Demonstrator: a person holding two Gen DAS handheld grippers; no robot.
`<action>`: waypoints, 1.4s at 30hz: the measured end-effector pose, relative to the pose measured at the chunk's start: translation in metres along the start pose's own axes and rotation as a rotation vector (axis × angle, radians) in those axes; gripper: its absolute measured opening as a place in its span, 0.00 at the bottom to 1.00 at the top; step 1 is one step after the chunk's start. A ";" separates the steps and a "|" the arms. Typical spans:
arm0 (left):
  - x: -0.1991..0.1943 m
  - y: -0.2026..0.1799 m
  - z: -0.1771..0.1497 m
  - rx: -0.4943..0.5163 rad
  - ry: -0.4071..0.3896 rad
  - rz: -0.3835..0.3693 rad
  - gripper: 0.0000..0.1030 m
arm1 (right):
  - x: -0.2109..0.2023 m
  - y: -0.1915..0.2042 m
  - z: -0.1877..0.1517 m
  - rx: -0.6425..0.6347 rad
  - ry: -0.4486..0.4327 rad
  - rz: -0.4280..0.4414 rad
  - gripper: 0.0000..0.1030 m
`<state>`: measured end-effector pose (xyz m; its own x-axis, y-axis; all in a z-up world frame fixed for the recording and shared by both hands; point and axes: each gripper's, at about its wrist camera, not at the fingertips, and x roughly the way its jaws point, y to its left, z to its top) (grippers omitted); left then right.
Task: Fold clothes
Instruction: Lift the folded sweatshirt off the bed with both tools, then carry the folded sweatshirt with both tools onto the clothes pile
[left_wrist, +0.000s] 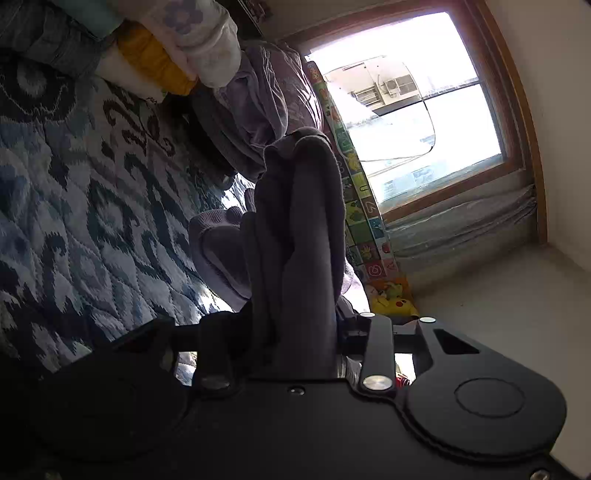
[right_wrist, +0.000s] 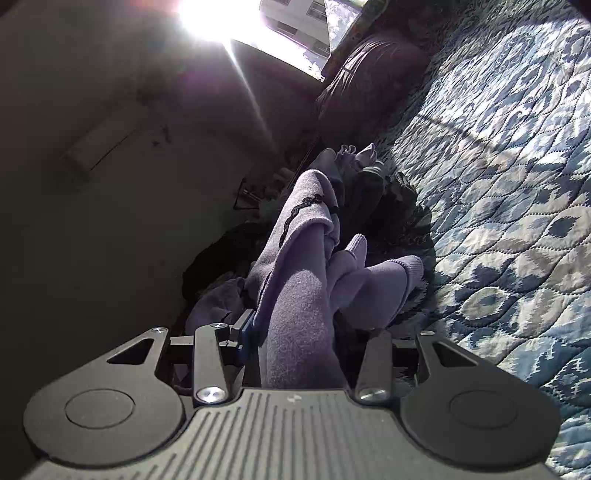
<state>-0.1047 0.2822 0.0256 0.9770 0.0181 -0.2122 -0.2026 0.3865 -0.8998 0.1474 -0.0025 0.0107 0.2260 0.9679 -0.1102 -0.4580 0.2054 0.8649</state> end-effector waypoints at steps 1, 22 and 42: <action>-0.015 0.002 0.015 -0.009 -0.050 0.003 0.36 | 0.024 0.014 -0.001 -0.019 0.035 0.031 0.42; -0.105 0.034 0.254 -0.135 -0.605 0.066 0.36 | 0.398 0.200 0.010 -0.128 0.357 0.171 0.59; -0.072 0.106 0.254 -0.244 -0.475 0.268 0.42 | 0.392 0.167 -0.038 -0.243 0.346 -0.107 0.69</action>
<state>-0.1793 0.5564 0.0428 0.8008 0.5179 -0.3008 -0.4003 0.0893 -0.9120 0.1270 0.4166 0.0938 0.0004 0.9225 -0.3861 -0.6458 0.2950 0.7042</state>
